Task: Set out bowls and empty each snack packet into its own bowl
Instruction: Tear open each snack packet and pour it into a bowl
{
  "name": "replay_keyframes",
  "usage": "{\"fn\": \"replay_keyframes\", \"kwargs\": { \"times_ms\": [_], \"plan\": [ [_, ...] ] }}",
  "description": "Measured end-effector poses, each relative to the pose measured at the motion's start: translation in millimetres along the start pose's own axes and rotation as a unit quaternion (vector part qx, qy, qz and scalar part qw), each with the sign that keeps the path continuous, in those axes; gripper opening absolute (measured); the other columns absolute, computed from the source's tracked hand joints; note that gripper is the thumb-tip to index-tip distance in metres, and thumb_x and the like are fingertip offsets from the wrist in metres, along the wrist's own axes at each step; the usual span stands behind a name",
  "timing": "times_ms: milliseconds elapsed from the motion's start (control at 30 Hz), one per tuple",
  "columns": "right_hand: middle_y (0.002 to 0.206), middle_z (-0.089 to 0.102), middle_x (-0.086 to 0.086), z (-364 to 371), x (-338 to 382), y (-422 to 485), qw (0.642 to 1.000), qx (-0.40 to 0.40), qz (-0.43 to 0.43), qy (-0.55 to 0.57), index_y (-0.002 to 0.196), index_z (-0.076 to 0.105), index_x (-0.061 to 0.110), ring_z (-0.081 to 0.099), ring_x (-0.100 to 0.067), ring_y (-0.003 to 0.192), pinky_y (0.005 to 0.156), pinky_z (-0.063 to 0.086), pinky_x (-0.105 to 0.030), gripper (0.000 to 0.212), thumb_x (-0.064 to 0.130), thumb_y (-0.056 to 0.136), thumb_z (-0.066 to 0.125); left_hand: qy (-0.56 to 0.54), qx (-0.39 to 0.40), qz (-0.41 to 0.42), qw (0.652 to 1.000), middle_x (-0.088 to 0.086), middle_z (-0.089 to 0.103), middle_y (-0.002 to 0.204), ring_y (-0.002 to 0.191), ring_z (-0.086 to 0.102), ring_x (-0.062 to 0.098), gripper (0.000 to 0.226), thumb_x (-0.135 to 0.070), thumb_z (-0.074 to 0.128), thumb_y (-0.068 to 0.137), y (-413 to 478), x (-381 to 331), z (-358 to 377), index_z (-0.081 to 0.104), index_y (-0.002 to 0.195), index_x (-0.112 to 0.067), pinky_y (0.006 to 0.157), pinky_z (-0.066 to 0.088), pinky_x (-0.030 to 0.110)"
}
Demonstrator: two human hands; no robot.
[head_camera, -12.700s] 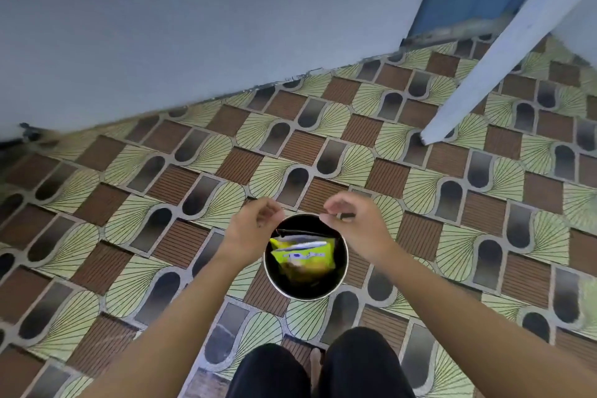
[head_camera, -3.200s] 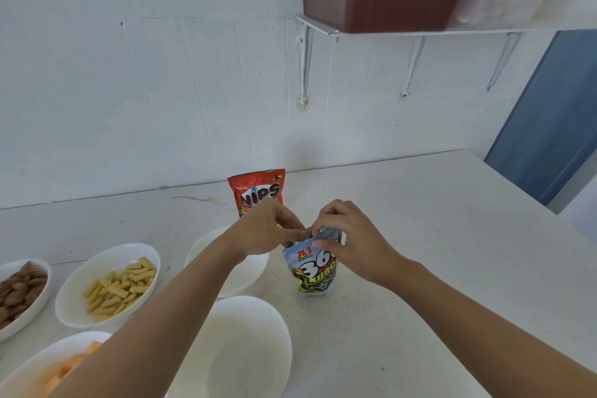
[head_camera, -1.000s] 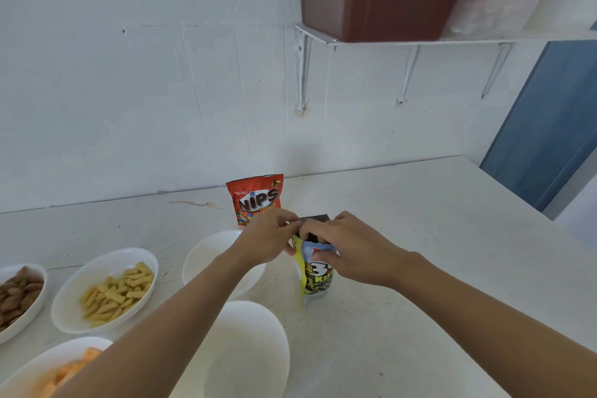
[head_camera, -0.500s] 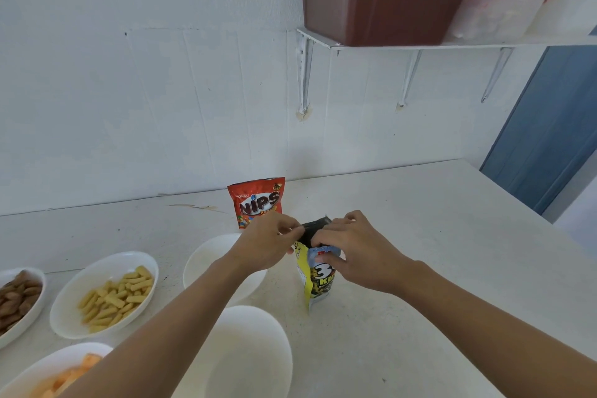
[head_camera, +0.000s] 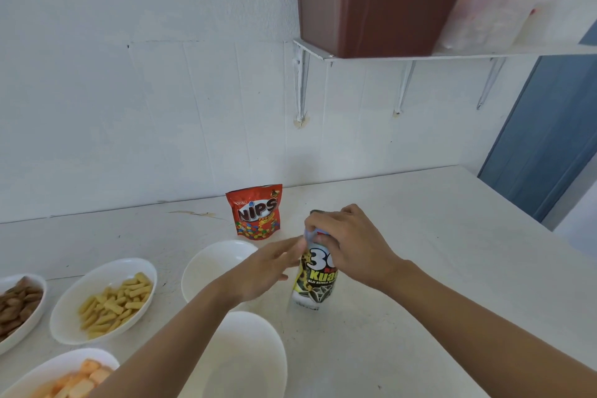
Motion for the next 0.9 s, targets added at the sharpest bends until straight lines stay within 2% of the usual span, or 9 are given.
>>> {"fn": "replay_keyframes", "kwargs": {
  "times_ms": [100, 267, 467, 567, 633, 700, 733, 833, 900],
  "plan": [
    [0.076, 0.055, 0.016, -17, 1, 8, 0.997, -0.052, 0.024, 0.045, 0.090, 0.053, 0.024, 0.048, -0.007, 0.065, 0.080, 0.042, -0.033, 0.015, 0.010, 0.094, 0.056, -0.008, -0.015, 0.032, 0.999, -0.023, 0.061, 0.129, 0.118, 0.059, -0.004, 0.035, -0.042, 0.048, 0.101, -7, -7, 2, 0.044, 0.133, -0.056, 0.093, 0.052, 0.019],
    [0.081, 0.066, 0.011, -49, 13, 20, 0.980, -0.116, 0.033, 0.158, 0.084, 0.063, 0.017, 0.060, -0.005, 0.075, 0.063, 0.046, -0.019, 0.014, 0.005, 0.090, 0.063, 0.013, -0.070, 0.102, 0.992, -0.024, 0.058, 0.136, 0.129, 0.052, 0.001, 0.064, -0.039, 0.056, 0.098, -26, -20, -3, 0.025, 0.153, -0.048, 0.104, 0.050, 0.030],
    [0.089, 0.067, 0.014, -68, 28, 29, 0.933, -0.151, 0.098, 0.311, 0.087, 0.066, 0.016, 0.066, -0.002, 0.082, 0.056, 0.048, -0.010, 0.008, 0.009, 0.091, 0.067, 0.011, -0.159, 0.133, 0.978, -0.017, 0.062, 0.135, 0.125, 0.060, 0.009, 0.069, -0.028, 0.067, 0.094, -57, -39, -13, 0.030, 0.151, -0.040, 0.103, 0.053, 0.038],
    [0.092, 0.063, 0.013, -71, 42, 31, 0.947, -0.132, 0.093, 0.277, 0.094, 0.068, 0.026, 0.061, -0.012, 0.096, 0.074, 0.057, -0.029, 0.010, 0.017, 0.089, 0.071, -0.007, -0.172, 0.127, 0.977, -0.006, 0.062, 0.138, 0.126, 0.060, 0.019, 0.067, -0.024, 0.068, 0.094, -76, -38, -19, 0.034, 0.151, -0.034, 0.105, 0.050, 0.050],
    [0.087, 0.056, 0.026, -75, 52, 30, 0.967, -0.120, 0.065, 0.215, 0.095, 0.069, 0.032, 0.053, -0.013, 0.106, 0.093, 0.049, -0.047, 0.012, 0.023, 0.087, 0.072, -0.029, -0.176, 0.119, 0.977, -0.002, 0.063, 0.137, 0.126, 0.061, 0.023, 0.067, -0.018, 0.069, 0.093, -91, -36, -22, 0.036, 0.151, -0.029, 0.105, 0.049, 0.053],
    [0.085, 0.061, 0.027, -74, 61, 31, 0.974, -0.082, 0.028, 0.211, 0.092, 0.071, 0.032, 0.055, -0.010, 0.107, 0.106, 0.039, -0.052, 0.008, 0.026, 0.087, 0.072, -0.040, -0.170, 0.110, 0.979, 0.001, 0.064, 0.136, 0.126, 0.061, 0.025, 0.066, -0.009, 0.068, 0.092, -107, -34, -22, 0.039, 0.149, -0.025, 0.105, 0.050, 0.051],
    [0.087, 0.066, 0.024, -71, 65, 31, 0.971, -0.039, 0.019, 0.236, 0.093, 0.072, 0.030, 0.058, -0.007, 0.105, 0.106, 0.041, -0.047, 0.006, 0.025, 0.089, 0.071, -0.042, -0.160, 0.105, 0.981, 0.002, 0.064, 0.136, 0.126, 0.061, 0.025, 0.065, -0.006, 0.067, 0.092, -116, -32, -21, 0.040, 0.149, -0.023, 0.106, 0.050, 0.051],
    [0.094, 0.072, 0.011, -55, 80, 29, 0.944, 0.081, 0.003, 0.321, 0.097, 0.073, 0.024, 0.064, -0.001, 0.093, 0.076, 0.055, -0.024, 0.008, 0.021, 0.090, 0.070, -0.039, -0.139, 0.089, 0.985, 0.003, 0.063, 0.137, 0.127, 0.060, 0.025, 0.064, -0.003, 0.067, 0.093, -141, -23, -19, 0.041, 0.148, -0.023, 0.105, 0.051, 0.046],
    [0.096, 0.073, 0.010, -46, 93, 25, 0.936, 0.108, -0.013, 0.335, 0.097, 0.073, 0.021, 0.066, 0.001, 0.091, 0.070, 0.056, -0.020, 0.007, 0.020, 0.090, 0.071, -0.041, -0.135, 0.083, 0.986, 0.004, 0.062, 0.138, 0.128, 0.059, 0.025, 0.065, -0.003, 0.066, 0.094, -156, -20, -19, 0.040, 0.149, -0.023, 0.105, 0.051, 0.045]
  ]
}}
Point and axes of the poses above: each hand's wrist, its own y-axis towards the middle knuckle, its own z-axis out of the palm, x = y × z, the point moved 7 cm from there along y, towards the middle knuckle
